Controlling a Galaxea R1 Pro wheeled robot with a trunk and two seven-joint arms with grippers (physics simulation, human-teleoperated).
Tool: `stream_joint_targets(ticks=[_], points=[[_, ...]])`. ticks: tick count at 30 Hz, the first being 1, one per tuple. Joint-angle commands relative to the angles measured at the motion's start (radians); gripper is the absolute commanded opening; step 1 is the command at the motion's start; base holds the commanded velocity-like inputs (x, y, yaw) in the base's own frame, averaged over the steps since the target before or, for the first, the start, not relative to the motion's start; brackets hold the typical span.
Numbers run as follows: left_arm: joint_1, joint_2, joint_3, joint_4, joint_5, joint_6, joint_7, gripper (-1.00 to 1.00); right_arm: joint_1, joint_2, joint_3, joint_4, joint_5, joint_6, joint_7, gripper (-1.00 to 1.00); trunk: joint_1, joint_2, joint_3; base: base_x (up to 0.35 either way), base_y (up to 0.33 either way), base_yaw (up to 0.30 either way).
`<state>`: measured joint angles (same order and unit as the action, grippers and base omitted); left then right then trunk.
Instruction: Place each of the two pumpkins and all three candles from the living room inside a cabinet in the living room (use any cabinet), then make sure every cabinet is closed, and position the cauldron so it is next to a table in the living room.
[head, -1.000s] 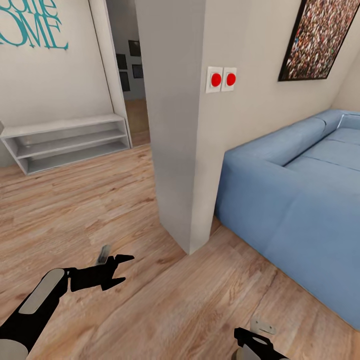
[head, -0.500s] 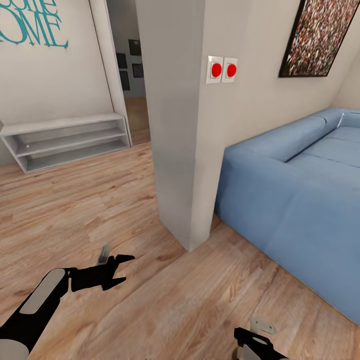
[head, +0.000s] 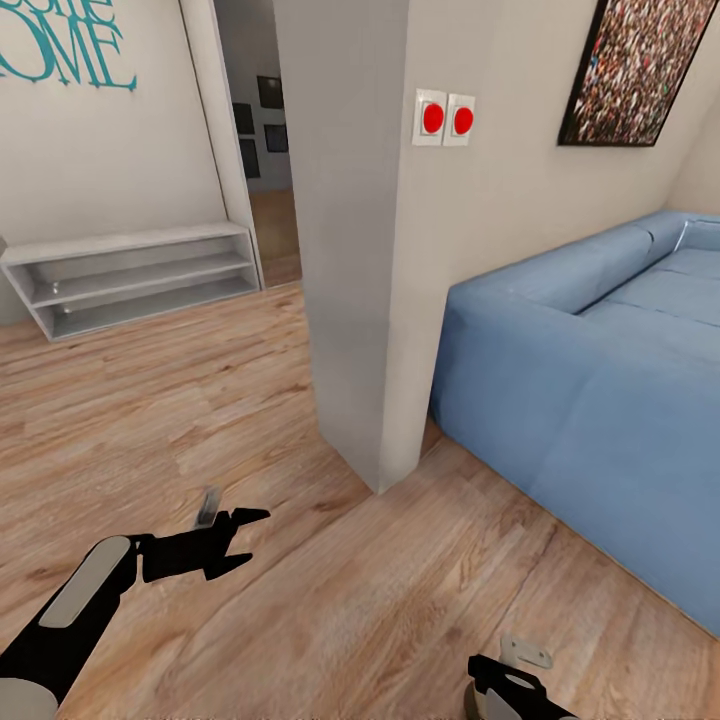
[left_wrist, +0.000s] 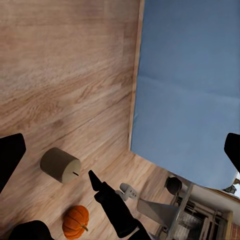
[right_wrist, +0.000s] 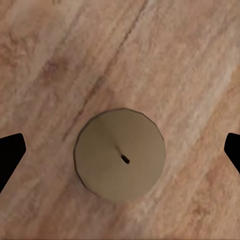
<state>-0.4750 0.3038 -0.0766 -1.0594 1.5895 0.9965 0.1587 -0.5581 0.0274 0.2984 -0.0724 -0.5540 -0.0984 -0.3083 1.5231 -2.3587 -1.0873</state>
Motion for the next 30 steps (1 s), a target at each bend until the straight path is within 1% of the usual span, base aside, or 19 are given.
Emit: stream_joint_targets(ticks=[1, 3, 4, 5, 6, 7, 8, 10, 11, 13, 15, 17, 20, 30], points=[[-0.001, 0.001, -0.002, -0.002, 0.012, 0.002, 0.006, 1.00, 0.000, 0.000, 0.008, 0.000, -0.010, -0.004, -0.003, 1.00, 0.004, -0.008, -0.004, 0.000, 0.000, 0.000], [0.004, 0.005, -0.002, -0.001, 0.021, 0.003, -0.036, 1.00, 0.000, 0.000, 0.008, 0.000, -0.010, -0.004, -0.003, 1.00, 0.011, -0.022, -0.010, 0.000, 0.000, 0.000], [0.019, 0.013, -0.004, -0.004, 0.028, 0.004, -0.098, 1.00, 0.000, 0.000, 0.008, 0.000, -0.010, -0.004, -0.003, 1.00, 0.015, -0.029, -0.013, 0.000, 0.000, 0.000], [0.029, 0.030, -0.006, -0.009, 0.032, 0.004, -0.152, 1.00, 0.000, 0.000, 0.008, 0.000, -0.010, -0.004, -0.003, 1.00, 0.019, -0.036, -0.017, 0.000, 0.000, 0.000], [0.033, 0.040, -0.008, -0.013, 0.033, 0.005, -0.181, 1.00, 0.000, 0.000, 0.008, 0.000, -0.010, -0.004, -0.003, 1.00, 0.023, -0.043, -0.020, 0.000, 0.000, 0.000], [0.042, 0.071, -0.022, -0.025, 0.035, 0.005, -0.276, 1.00, 0.000, 0.000, 0.008, 0.000, -0.010, -0.004, -0.003, 1.00, 0.027, -0.050, -0.023, 0.000, 0.000, 0.000], [0.048, 0.091, -0.043, -0.032, 0.036, 0.005, -0.343, 1.00, -0.001, 0.000, 0.008, 0.000, -0.010, -0.004, -0.003, 1.00, 0.031, -0.057, -0.026, 0.000, 0.000, 0.000], [0.055, 0.127, -0.101, -0.041, 0.036, 0.004, -0.481, 1.00, 0.000, 0.000, 0.008, 0.000, -0.009, -0.005, -0.003, 1.00, 0.038, -0.071, -0.032, 0.000, 0.000, 0.000], [0.056, 0.133, -0.115, -0.042, 0.035, 0.004, -0.512, 1.00, 0.000, -0.001, 0.008, 0.000, -0.009, -0.005, -0.003, 1.00, 0.042, -0.078, -0.035, 0.000, 0.000, 0.000], [0.058, 0.149, -0.169, -0.047, 0.031, 0.003, -0.617, 1.00, -0.001, -0.001, 0.008, 0.000, -0.009, -0.006, -0.003, 1.00, 0.050, -0.092, -0.042, 0.000, 0.000, 0.000], [0.059, 0.156, -0.214, -0.049, 0.027, 0.002, -0.688, 1.00, -0.001, 0.000, 0.008, 0.000, -0.009, -0.008, -0.003, 1.00, 0.057, -0.106, -0.048, 0.000, 0.000, 0.000], [0.059, 0.159, -0.227, -0.050, 0.026, 0.002, -0.709, 1.00, 0.000, 0.000, 0.009, 0.000, -0.009, -0.008, -0.003, 1.00, 0.065, -0.120, -0.054, 0.000, 0.000, 0.000], [0.059, 0.161, -0.234, -0.050, 0.025, 0.002, -0.719, 1.00, 0.000, 0.001, 0.010, 0.000, -0.009, -0.008, -0.003, 1.00, 0.077, -0.141, -0.064, 0.000, 0.000, 0.000], [0.059, 0.160, -0.238, -0.050, 0.024, 0.001, -0.723, 1.00, 0.000, 0.002, 0.010, 0.000, -0.009, -0.004, -0.003, 1.00, 0.081, -0.144, -0.102, 0.000, 0.000, 0.000]])
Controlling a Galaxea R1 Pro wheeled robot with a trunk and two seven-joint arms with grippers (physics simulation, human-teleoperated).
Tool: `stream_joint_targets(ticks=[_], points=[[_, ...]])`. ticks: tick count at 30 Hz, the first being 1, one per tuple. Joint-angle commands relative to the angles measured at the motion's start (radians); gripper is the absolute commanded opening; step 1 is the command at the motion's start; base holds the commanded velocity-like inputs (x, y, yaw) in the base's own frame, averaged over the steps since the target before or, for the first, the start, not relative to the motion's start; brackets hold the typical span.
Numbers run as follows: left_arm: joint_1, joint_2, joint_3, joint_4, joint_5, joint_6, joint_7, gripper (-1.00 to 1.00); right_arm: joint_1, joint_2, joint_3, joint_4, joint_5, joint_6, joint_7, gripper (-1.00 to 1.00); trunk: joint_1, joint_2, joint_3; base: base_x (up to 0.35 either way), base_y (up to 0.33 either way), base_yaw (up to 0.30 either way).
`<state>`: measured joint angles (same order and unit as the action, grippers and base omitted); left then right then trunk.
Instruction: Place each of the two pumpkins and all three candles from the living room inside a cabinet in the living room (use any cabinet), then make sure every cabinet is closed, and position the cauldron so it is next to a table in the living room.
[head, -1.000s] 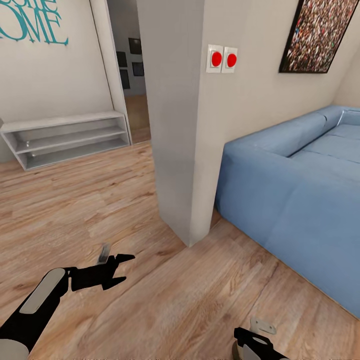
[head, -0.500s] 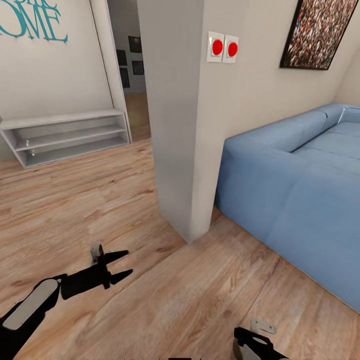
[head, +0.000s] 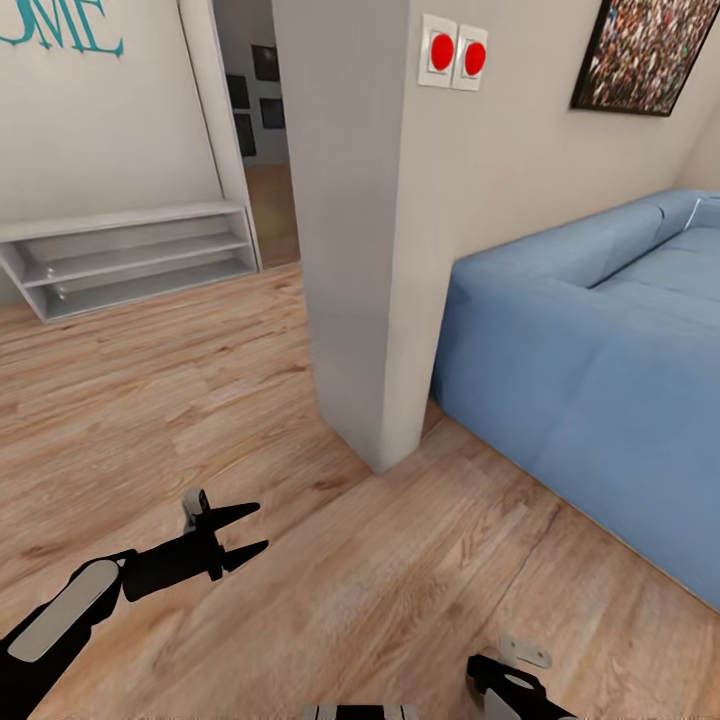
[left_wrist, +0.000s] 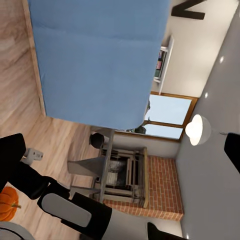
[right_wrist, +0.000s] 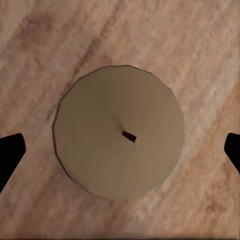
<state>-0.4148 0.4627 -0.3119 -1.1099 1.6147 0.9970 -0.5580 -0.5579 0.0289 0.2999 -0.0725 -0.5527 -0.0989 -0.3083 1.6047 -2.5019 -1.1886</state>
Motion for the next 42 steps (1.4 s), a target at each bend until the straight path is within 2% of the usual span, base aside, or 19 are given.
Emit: stream_joint_targets(ticks=[1, 20, 42], points=[[-0.001, 0.001, -0.002, 0.001, -0.001, 0.001, -0.007, 1.00, 0.000, 0.000, 0.008, 0.000, -0.011, -0.004, -0.003, 1.00, 0.000, -0.001, -0.005, 0.000, 0.000, 0.000], [-0.001, 0.002, -0.003, 0.000, -0.001, 0.001, -0.007, 1.00, 0.000, 0.009, 0.010, 0.000, -0.010, -0.004, -0.003, 1.00, 0.009, -0.005, -0.078, 0.000, 0.000, 0.000], [0.001, 0.004, 0.004, 0.004, -0.001, 0.000, -0.008, 1.00, 0.000, 0.013, 0.010, 0.000, -0.010, -0.004, -0.002, 1.00, 0.009, -0.005, -0.078, 0.053, 0.000, 0.000]])
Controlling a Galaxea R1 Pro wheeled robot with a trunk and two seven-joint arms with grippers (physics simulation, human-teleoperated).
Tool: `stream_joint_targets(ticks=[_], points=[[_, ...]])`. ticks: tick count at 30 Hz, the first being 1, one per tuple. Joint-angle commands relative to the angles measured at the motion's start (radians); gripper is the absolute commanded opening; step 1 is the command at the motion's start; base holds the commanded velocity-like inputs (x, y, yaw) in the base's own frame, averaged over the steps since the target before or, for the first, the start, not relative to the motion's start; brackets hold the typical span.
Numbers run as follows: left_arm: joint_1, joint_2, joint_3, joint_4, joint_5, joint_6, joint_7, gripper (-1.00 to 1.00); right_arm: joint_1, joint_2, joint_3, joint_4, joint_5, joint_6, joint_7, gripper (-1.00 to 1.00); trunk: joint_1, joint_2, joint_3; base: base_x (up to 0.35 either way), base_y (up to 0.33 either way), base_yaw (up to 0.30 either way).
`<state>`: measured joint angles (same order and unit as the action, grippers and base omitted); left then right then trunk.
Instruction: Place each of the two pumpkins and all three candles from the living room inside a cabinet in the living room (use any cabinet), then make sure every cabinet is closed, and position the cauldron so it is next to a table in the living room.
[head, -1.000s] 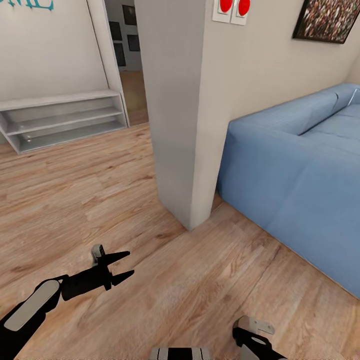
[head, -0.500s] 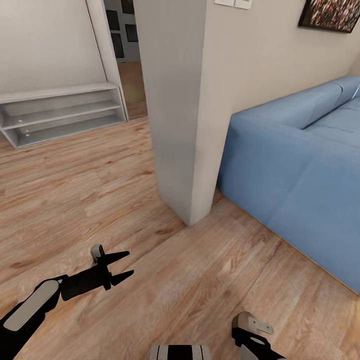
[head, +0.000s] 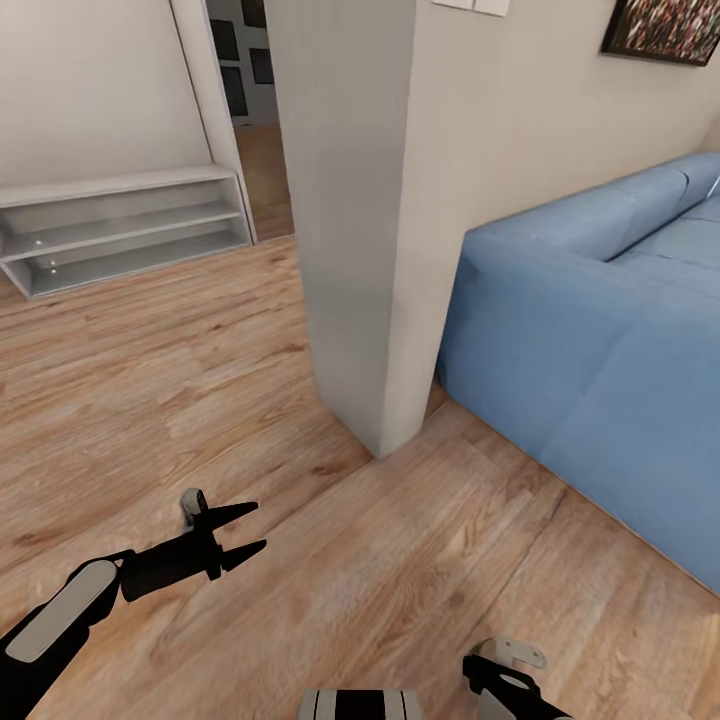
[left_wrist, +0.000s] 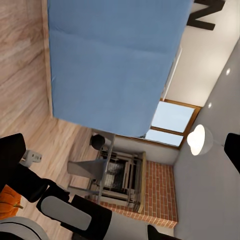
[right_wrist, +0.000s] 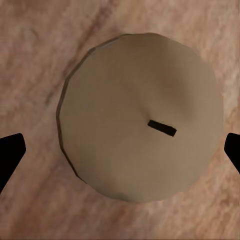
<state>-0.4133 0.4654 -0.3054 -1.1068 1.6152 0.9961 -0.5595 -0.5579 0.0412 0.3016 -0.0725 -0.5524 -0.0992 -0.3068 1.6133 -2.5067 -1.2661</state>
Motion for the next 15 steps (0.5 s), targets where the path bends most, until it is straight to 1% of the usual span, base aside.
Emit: stream_joint_targets(ticks=[1, 7, 15], points=[[-0.001, 0.001, -0.003, 0.001, -0.001, 0.001, -0.006, 1.00, 0.000, 0.000, 0.008, 0.000, -0.011, -0.004, -0.003, 1.00, 0.000, 0.000, -0.001, 0.118, 0.000, 0.000], [-0.001, 0.001, -0.003, 0.001, -0.001, 0.001, -0.006, 1.00, 0.000, 0.000, 0.008, 0.000, -0.011, -0.004, -0.003, 1.00, 0.000, 0.000, -0.001, 0.033, -0.001, 0.000], [-0.001, -0.001, -0.003, 0.000, -0.002, 0.000, -0.006, 1.00, 0.000, 0.000, 0.008, 0.000, -0.011, -0.004, -0.003, 1.00, 0.000, 0.000, -0.001, 0.020, -0.030, 0.000]])
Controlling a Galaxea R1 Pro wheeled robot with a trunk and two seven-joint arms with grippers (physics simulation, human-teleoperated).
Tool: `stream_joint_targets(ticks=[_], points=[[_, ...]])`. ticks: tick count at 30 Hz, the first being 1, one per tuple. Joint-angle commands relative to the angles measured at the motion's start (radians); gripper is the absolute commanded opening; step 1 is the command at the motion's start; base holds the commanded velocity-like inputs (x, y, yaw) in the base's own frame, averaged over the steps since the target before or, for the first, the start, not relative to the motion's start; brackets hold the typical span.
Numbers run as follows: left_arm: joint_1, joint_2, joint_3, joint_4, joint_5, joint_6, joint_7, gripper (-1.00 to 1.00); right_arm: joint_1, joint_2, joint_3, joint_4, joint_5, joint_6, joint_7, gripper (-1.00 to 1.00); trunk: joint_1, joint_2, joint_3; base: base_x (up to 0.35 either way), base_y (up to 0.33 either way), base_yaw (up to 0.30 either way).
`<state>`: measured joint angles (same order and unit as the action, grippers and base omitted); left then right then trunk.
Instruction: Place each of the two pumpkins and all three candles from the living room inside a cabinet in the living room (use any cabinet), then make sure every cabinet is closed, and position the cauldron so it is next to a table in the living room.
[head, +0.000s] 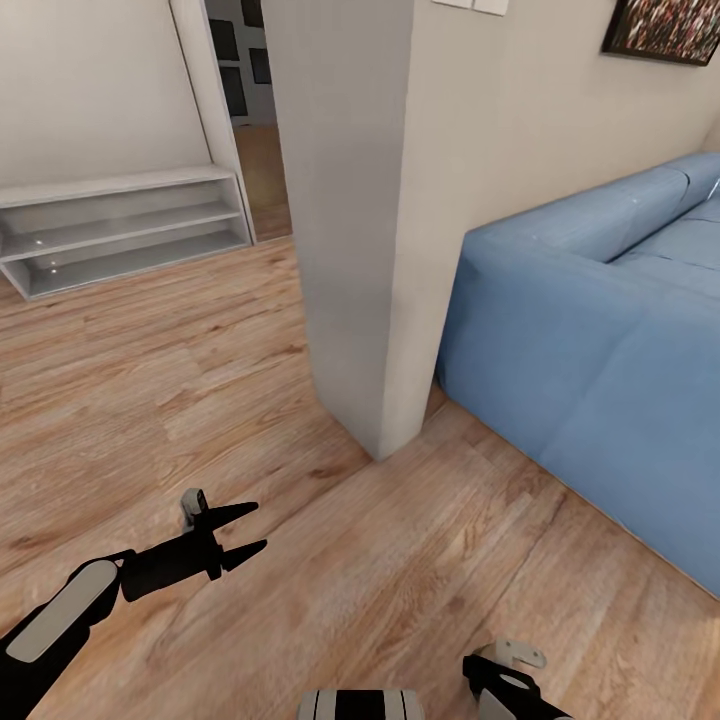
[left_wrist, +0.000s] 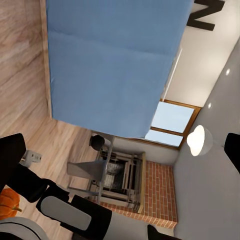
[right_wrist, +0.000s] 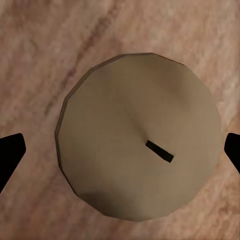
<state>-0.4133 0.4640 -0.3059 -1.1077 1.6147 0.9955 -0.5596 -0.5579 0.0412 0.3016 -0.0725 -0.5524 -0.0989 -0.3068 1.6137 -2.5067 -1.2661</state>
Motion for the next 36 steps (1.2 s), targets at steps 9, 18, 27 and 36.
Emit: stream_joint_targets(ticks=[9, 18, 27, 36], points=[[-0.001, 0.001, -0.002, -0.001, -0.001, 0.001, -0.006, 1.00, 0.000, -0.001, 0.008, 0.000, -0.011, -0.004, -0.002, 1.00, 0.000, 0.000, -0.001, 0.001, -0.001, 0.000], [-0.001, 0.001, -0.002, -0.001, -0.001, 0.001, -0.006, 1.00, 0.000, -0.001, 0.008, 0.002, -0.010, -0.004, -0.003, 1.00, 0.000, 0.000, -0.001, 0.000, 0.000, 0.000], [-0.001, 0.001, -0.002, -0.001, -0.001, 0.001, -0.006, 1.00, 0.000, 0.000, 0.007, 0.008, -0.010, -0.002, -0.005, 1.00, 0.000, 0.000, -0.001, 0.000, 0.000, 0.000], [-0.001, 0.001, -0.002, -0.001, -0.001, 0.001, -0.006, 1.00, 0.000, 0.000, 0.007, 0.011, -0.011, -0.002, -0.008, 1.00, 0.001, -0.001, -0.012, 0.000, 0.000, 0.000]])
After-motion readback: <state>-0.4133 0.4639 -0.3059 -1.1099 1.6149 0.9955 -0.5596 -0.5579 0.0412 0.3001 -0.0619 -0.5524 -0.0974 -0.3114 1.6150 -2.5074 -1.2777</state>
